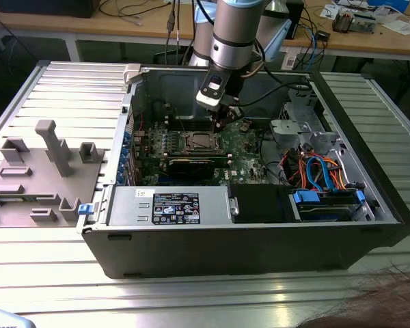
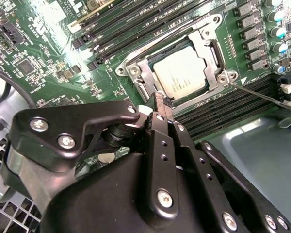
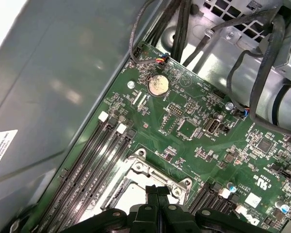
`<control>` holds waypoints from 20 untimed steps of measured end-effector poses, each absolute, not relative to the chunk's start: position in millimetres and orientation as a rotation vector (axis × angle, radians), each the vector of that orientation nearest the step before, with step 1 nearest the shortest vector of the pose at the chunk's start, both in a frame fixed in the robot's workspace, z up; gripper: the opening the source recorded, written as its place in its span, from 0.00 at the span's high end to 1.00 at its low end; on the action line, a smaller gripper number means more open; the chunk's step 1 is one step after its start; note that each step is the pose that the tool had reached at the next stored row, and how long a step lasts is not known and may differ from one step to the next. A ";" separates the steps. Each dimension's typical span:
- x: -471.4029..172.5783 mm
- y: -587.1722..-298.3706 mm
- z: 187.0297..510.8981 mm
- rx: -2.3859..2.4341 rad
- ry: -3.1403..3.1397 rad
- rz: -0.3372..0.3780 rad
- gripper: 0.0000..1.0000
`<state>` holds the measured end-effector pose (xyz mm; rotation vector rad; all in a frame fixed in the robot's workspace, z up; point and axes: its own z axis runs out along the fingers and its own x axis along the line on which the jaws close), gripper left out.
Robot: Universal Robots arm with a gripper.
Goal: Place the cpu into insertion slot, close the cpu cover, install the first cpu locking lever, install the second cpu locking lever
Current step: 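Install the first cpu locking lever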
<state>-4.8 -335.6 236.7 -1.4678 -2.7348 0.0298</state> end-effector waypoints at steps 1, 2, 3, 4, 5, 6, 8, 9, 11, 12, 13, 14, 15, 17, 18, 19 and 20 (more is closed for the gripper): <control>-4.8 -335.6 236.7 -1.464 -2.737 0.030 0.89; -4.8 -335.6 236.7 -1.459 -2.740 0.030 0.89; -4.8 -335.6 236.7 -1.453 -2.743 0.030 0.89; -4.8 -335.6 236.7 -1.447 -2.746 0.030 0.89; -4.8 -335.6 236.7 -1.443 -2.748 0.030 0.89; -4.8 -335.6 236.7 -1.438 -2.751 0.030 0.89; -4.8 -335.6 236.7 -1.424 -2.758 0.031 0.89; -4.8 -335.6 236.7 -1.421 -2.760 0.031 0.89; -4.8 -335.6 236.7 -1.415 -2.763 0.031 0.89; -4.8 -335.6 236.7 -1.411 -2.765 0.031 0.89; -4.8 -335.6 236.7 -1.408 -2.766 0.031 0.89; -4.8 -335.6 236.7 -1.403 -2.769 0.031 0.89; -4.8 -335.6 236.7 -1.398 -2.772 0.031 0.89; -4.8 -335.6 236.7 -1.394 -2.774 0.031 0.89; -4.8 -335.6 236.7 -1.388 -2.777 0.031 0.89; -4.8 -335.6 236.7 -1.386 -2.778 0.032 0.89; -4.8 -335.6 236.7 -1.384 -2.779 0.032 0.89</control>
